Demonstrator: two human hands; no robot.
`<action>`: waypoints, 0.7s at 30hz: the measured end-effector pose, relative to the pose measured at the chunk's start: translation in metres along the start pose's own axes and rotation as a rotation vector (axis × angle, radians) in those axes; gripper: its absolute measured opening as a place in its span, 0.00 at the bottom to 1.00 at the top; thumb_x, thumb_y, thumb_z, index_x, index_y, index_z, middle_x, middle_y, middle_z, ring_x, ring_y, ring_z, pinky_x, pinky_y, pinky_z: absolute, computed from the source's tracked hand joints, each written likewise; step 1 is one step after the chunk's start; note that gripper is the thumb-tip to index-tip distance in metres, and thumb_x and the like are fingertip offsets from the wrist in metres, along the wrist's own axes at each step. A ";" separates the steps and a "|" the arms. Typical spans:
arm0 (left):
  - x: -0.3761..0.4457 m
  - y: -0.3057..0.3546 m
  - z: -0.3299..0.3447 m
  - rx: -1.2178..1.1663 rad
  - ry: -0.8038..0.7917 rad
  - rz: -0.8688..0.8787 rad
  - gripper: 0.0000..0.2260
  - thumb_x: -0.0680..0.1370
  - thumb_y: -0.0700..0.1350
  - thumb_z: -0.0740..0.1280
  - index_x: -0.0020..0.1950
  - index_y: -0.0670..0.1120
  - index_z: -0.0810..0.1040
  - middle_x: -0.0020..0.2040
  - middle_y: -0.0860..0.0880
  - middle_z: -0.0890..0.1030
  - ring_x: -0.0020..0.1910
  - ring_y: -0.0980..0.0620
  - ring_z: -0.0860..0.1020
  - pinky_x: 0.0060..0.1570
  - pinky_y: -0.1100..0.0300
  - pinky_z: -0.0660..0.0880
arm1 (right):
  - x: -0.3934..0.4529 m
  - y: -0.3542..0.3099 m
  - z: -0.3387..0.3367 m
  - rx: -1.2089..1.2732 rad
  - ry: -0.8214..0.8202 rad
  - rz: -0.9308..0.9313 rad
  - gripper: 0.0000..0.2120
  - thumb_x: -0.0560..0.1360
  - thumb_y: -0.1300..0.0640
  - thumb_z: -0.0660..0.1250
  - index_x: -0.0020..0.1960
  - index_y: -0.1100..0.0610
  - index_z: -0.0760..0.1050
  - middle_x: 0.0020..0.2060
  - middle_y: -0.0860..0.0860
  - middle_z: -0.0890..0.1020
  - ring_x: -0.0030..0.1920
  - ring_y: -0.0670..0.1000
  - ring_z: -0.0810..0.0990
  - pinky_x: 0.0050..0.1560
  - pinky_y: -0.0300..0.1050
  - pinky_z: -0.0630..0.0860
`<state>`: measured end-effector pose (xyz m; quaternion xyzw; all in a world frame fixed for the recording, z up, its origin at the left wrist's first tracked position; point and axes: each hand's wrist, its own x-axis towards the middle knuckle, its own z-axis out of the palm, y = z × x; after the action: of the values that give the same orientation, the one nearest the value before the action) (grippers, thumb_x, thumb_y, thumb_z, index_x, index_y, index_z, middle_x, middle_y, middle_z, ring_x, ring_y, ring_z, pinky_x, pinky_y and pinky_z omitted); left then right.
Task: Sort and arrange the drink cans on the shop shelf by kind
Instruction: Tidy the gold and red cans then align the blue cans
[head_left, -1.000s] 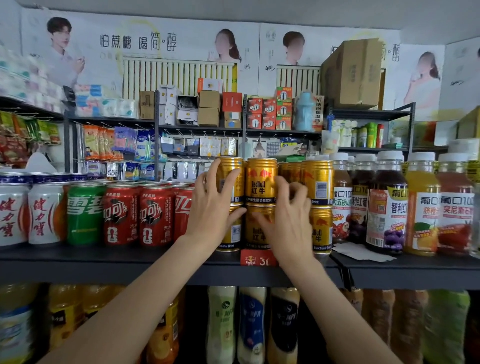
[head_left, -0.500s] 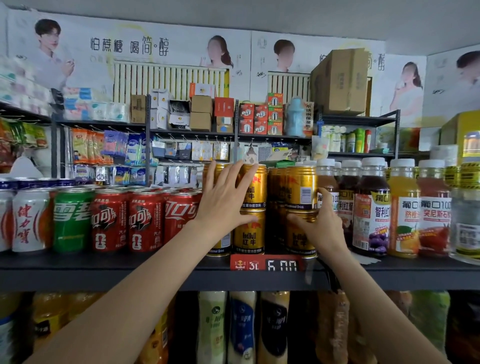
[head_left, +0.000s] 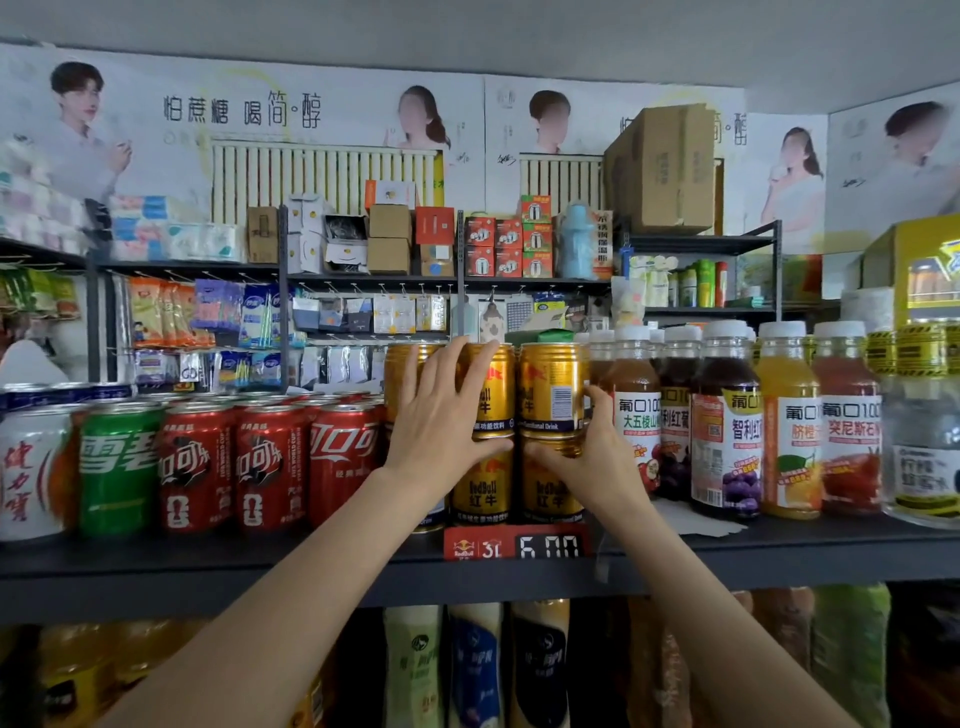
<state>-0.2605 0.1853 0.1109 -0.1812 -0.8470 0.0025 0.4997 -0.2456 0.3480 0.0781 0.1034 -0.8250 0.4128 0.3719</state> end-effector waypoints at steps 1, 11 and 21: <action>0.000 0.002 -0.001 0.007 -0.001 -0.006 0.46 0.69 0.66 0.65 0.76 0.52 0.42 0.76 0.44 0.50 0.75 0.46 0.49 0.68 0.52 0.31 | 0.001 0.002 -0.004 0.016 -0.031 0.017 0.39 0.69 0.49 0.73 0.72 0.56 0.55 0.62 0.52 0.74 0.60 0.53 0.75 0.60 0.49 0.73; 0.045 0.064 -0.007 0.058 0.036 0.033 0.40 0.72 0.67 0.60 0.76 0.56 0.42 0.76 0.47 0.49 0.75 0.48 0.48 0.67 0.49 0.30 | 0.043 0.044 -0.047 -0.114 -0.165 -0.110 0.33 0.73 0.62 0.69 0.73 0.53 0.58 0.60 0.55 0.78 0.53 0.53 0.78 0.53 0.45 0.74; 0.052 0.081 0.002 0.137 -0.073 -0.025 0.37 0.70 0.65 0.64 0.74 0.54 0.55 0.69 0.52 0.64 0.70 0.52 0.60 0.72 0.49 0.39 | 0.061 0.067 -0.015 -0.078 -0.179 -0.145 0.31 0.72 0.66 0.67 0.71 0.53 0.59 0.55 0.57 0.80 0.53 0.58 0.78 0.51 0.48 0.74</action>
<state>-0.2605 0.2778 0.1386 -0.1358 -0.8648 0.0610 0.4795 -0.3125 0.4107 0.0861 0.1848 -0.8607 0.3414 0.3293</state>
